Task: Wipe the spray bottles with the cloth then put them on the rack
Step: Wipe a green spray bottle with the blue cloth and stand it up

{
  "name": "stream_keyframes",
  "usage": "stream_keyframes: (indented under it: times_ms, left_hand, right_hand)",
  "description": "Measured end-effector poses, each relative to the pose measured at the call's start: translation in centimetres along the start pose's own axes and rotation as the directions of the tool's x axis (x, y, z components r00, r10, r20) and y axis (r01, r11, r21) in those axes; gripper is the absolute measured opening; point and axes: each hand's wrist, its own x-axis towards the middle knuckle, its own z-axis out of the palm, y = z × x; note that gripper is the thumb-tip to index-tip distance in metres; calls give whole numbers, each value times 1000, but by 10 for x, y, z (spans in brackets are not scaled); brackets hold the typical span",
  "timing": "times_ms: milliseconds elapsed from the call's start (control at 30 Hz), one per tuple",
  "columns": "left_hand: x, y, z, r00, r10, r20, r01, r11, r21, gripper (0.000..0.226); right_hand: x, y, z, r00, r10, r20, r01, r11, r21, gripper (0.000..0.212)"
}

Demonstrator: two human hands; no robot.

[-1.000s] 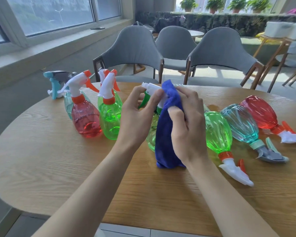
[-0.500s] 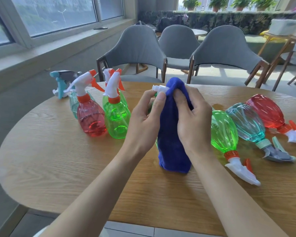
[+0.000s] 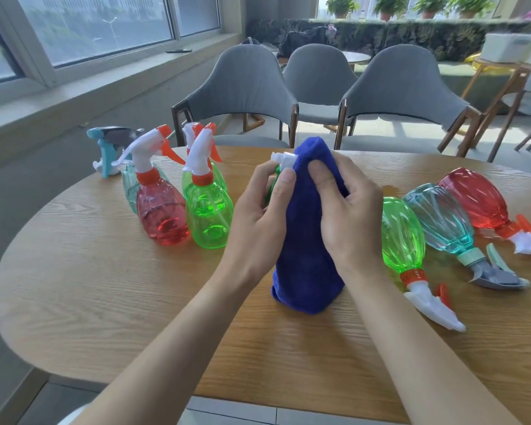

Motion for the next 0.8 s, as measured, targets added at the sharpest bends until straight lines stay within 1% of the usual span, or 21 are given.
stream_keyframes:
  times_ms: [100,167,300,400,500,600,700,800]
  left_hand:
    - [2,-2,1,1000,-11,-26,10,1000,-28,24]
    - [2,-2,2,999,-34,-36,33,998,-47,27]
    - [3,-4,5,997,-56,-52,52,996,-74,31]
    - [3,-4,6,996,-60,-63,56,996,-70,33]
    - [2,-5,7,995,-68,-78,62,995,-82,35]
    - [3,-4,9,994,-74,-83,66,993,-95,37]
    - [3,-5,8,993,-84,-88,75,993,-95,39]
    - [3,-5,6,995,-62,-84,56,996,-72,39]
  right_hand:
    - [-1,-2,-5,1000,7,12,-8,998,63,20]
    - [-1,-1,-8,1000,19,-4,-19,994,106,21]
    - [-1,6,-12,989,96,-109,-76,981,178,11]
    - [-2,9,-12,986,95,-138,-74,986,147,13]
    - [-4,9,-11,991,77,-110,-60,987,146,11]
    - [-4,7,-12,993,69,-95,-53,984,168,19]
    - [-4,6,-10,989,79,-122,-58,985,163,17]
    - [-8,5,-5,986,54,-156,-37,993,110,26]
